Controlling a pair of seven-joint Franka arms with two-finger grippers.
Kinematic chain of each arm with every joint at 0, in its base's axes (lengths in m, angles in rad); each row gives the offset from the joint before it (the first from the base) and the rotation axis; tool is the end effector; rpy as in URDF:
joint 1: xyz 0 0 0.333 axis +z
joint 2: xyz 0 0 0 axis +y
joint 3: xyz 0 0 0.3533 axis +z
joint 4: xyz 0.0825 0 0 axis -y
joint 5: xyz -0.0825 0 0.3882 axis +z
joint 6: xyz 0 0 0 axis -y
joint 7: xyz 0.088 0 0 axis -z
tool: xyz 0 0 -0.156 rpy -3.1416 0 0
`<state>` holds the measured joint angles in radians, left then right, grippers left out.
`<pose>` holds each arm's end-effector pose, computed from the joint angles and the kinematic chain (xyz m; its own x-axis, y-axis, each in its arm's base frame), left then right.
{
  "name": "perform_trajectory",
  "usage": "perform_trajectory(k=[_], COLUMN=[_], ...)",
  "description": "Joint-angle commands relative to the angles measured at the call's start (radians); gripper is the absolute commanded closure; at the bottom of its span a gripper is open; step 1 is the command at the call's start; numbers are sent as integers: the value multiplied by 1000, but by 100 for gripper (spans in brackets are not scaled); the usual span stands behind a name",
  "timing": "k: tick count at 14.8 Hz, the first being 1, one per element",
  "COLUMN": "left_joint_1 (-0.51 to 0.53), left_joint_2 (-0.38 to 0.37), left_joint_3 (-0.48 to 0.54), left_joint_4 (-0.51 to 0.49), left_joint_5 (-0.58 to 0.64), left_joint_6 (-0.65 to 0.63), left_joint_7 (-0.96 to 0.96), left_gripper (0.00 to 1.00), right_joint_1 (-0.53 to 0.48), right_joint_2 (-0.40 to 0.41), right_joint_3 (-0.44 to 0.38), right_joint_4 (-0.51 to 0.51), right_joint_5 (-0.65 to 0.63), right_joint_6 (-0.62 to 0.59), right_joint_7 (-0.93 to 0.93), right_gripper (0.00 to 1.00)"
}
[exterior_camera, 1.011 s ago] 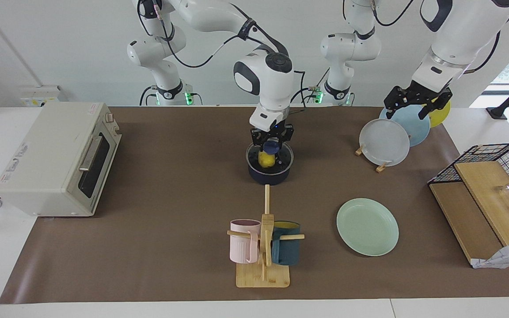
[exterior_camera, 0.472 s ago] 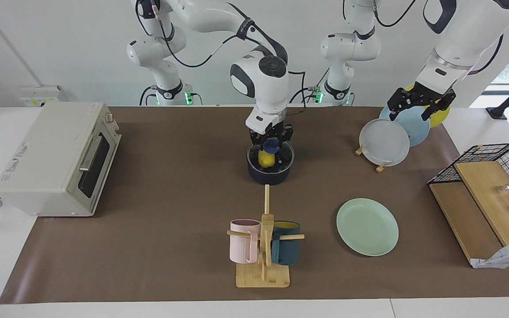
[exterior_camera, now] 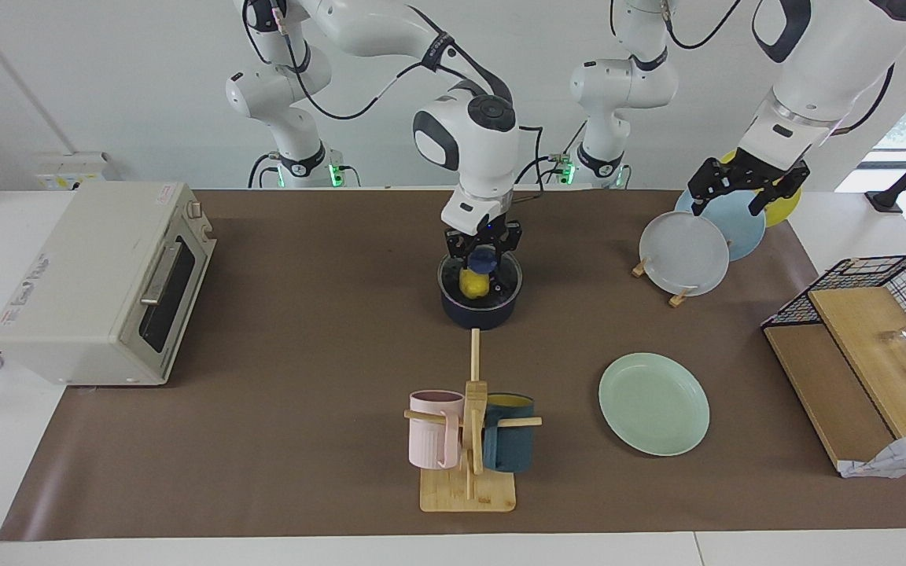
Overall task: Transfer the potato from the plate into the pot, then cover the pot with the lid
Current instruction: 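Lower the glass lid onto the saucepan with the right gripper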
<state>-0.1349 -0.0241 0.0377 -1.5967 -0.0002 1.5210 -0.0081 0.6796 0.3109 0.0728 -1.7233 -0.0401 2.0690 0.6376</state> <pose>0.5396 -0.0524 0.6096 0.9947 -0.0889 -0.0516 -0.0890 -0.9960 0.0007 0.4899 0.4484 0.3920 0.9910 0.1288 0.0368 0.1293 -0.9916 -0.0103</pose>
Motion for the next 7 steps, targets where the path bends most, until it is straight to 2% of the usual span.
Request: perform_trajectory(k=[1,3,4,5,7], left_joint_1=[4,8,9,11,11], left_joint_2=[-7,-5,-5,-5,-7], left_joint_3=[-4,-4,-4,-4,-4], left_joint_4=[7,7,7,7,7], left_joint_5=[-23,-30,-29,-29,-29], left_joint_6=[-6,-4,-5,-5,-7], left_joint_7=[-58,-64,-59,-59,-56], left_gripper=[0,0,0,0,0], right_joint_1=[-3,-6,-8,-6,-9], right_joint_2=[-16,-15,-15,-15,-15], right_joint_3=[8,8,8,7,7], right_joint_4=[-76,-76,-75,-74,-67], right_joint_5=[-15,-15,-15,-15,-15], right_joint_6=[39,54,54,51,46], right_joint_7=[0,-6,-6,-6,-7], right_gripper=[100,100,70,1,0])
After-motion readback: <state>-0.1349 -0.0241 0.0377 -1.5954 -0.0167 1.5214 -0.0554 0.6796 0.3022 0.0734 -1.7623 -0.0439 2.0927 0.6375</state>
